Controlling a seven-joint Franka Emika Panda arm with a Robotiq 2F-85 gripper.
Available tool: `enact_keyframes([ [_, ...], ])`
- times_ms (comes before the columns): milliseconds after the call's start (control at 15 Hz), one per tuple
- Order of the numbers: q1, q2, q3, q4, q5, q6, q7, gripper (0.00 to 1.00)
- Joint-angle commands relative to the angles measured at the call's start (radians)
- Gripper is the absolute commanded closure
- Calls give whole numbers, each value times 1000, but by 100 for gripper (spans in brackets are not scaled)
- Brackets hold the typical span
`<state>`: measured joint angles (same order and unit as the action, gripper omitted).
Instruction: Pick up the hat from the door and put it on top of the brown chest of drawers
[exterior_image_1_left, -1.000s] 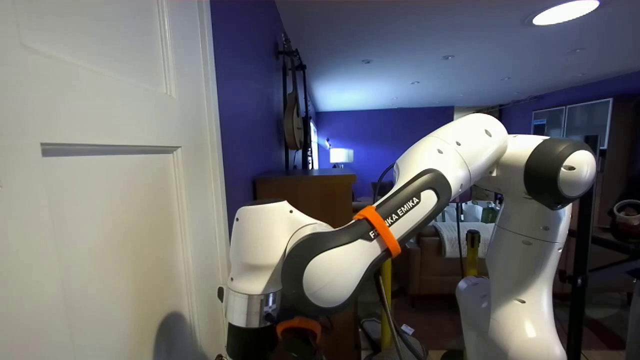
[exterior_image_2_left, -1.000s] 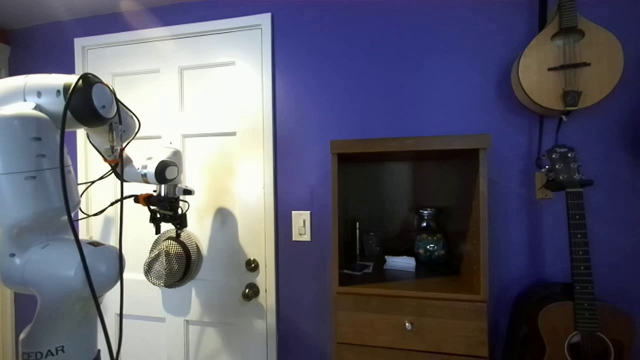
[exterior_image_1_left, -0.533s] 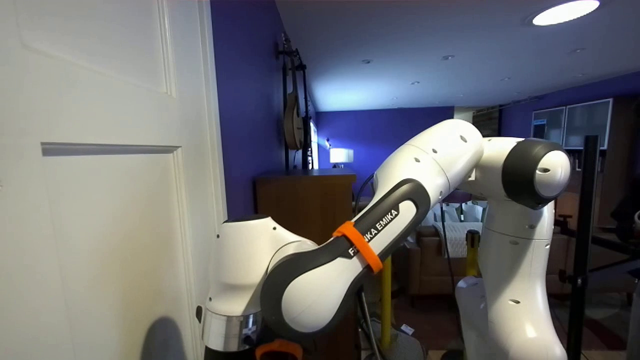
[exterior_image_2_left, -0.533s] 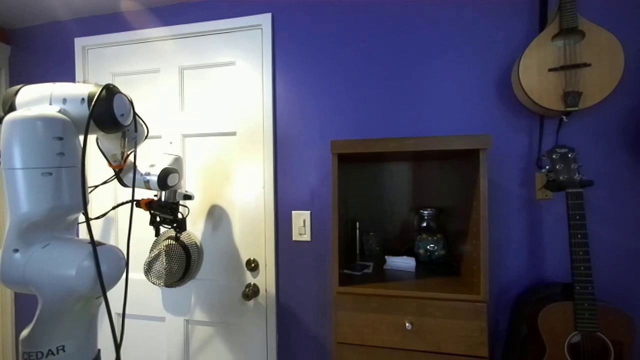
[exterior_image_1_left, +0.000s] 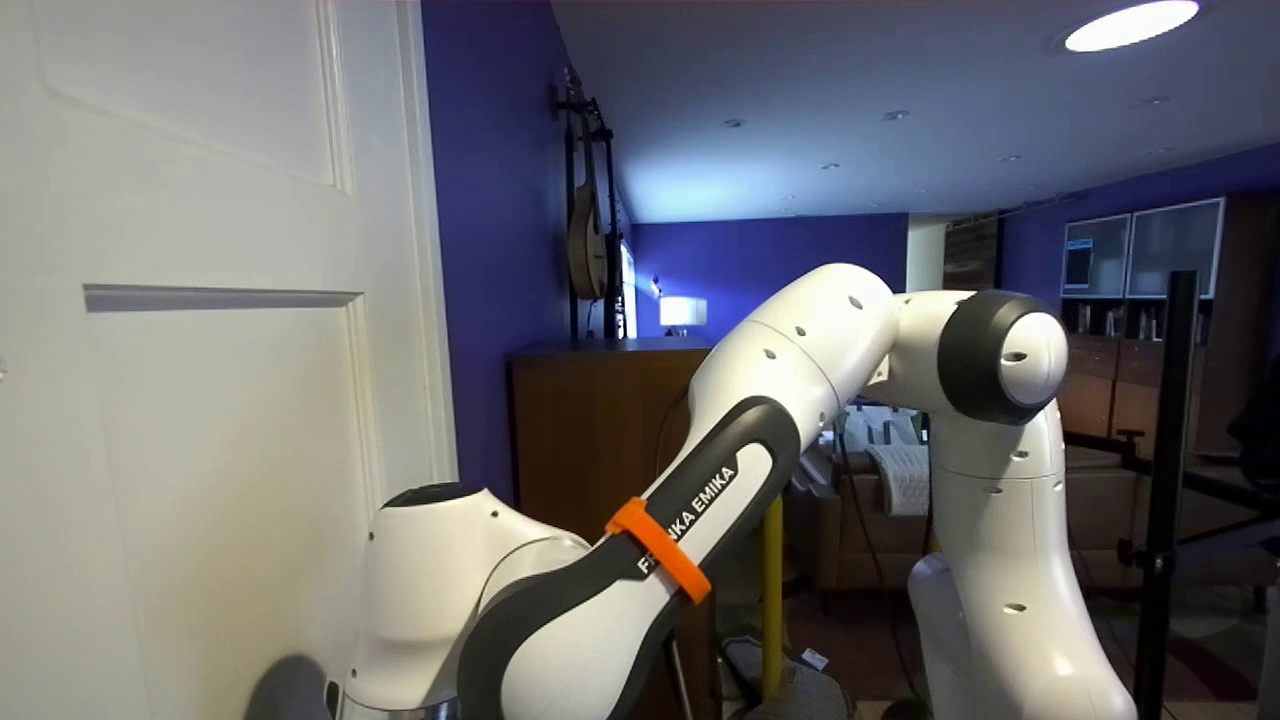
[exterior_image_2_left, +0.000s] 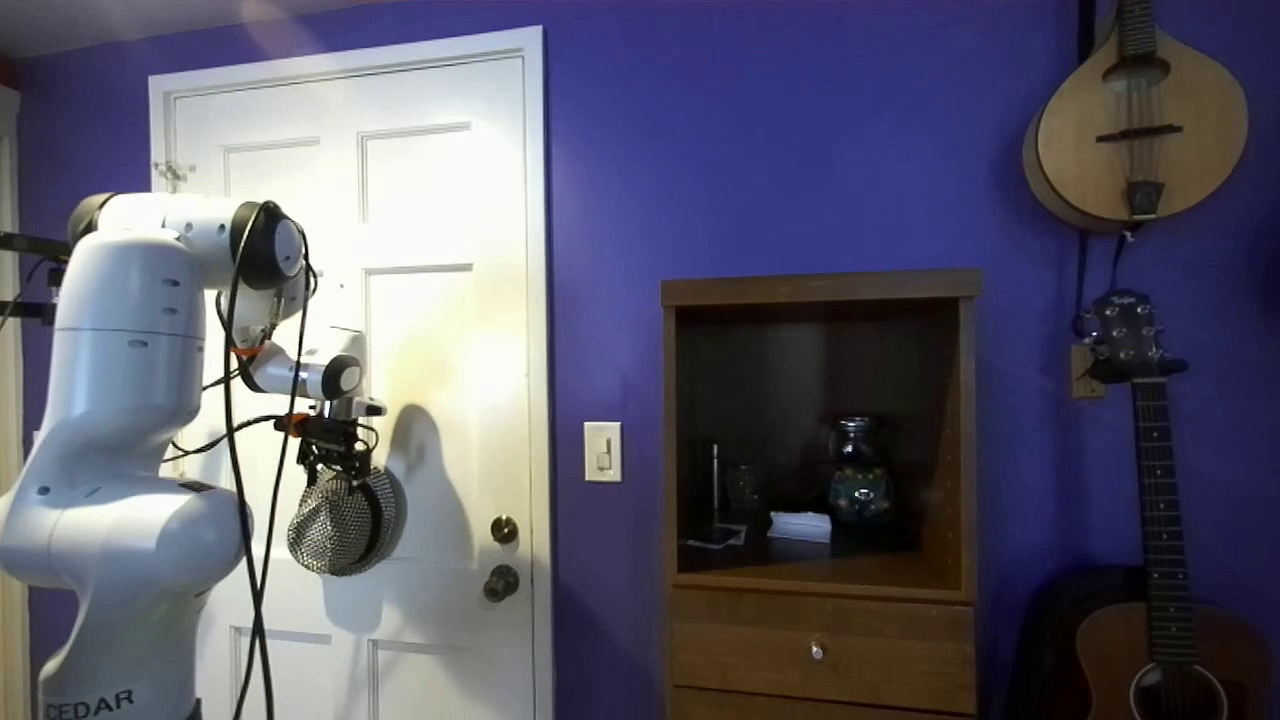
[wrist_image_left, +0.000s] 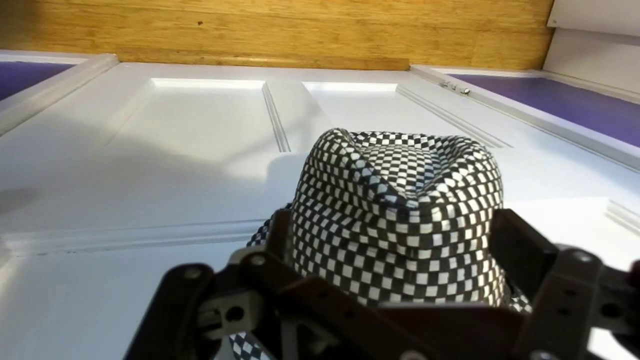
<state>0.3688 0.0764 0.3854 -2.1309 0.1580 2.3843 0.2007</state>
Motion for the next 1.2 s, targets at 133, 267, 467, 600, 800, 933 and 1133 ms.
enact_keyframes([
  [133,39,90,-4,78,-93,36,55,0],
  [267,52,111,-7,93,-123,39,75,0],
  [467,70,131,-14,107,-162,54,103,25],
  [600,81,140,-20,111,-195,67,122,34],
  [800,89,153,-25,121,-222,73,135,56],
  [933,95,159,-28,129,-237,70,143,70],
  [1133,98,140,-32,128,-257,55,161,90],
])
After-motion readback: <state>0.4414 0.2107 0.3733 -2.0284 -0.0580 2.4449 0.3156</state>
